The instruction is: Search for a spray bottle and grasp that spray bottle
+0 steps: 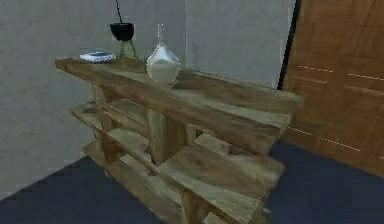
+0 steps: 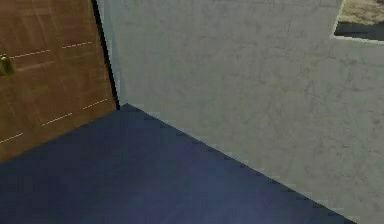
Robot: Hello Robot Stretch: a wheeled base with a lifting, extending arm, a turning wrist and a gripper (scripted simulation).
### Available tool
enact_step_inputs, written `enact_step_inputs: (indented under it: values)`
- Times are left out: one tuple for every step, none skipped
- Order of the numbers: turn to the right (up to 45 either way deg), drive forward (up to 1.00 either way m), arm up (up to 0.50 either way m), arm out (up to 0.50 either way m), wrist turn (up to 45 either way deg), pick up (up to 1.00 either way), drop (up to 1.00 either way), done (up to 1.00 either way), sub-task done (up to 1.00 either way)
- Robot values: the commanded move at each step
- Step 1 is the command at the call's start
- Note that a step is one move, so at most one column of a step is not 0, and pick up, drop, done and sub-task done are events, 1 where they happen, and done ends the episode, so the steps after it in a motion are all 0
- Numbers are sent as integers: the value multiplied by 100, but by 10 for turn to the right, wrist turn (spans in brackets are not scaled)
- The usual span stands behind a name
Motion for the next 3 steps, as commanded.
enact_step_inputs:
  values:
    - [-450,0,0,0,0,0,0,0,0]
    - [0,60,0,0,0,0,0,0,0]
    - [-450,0,0,0,0,0,0,0,0]
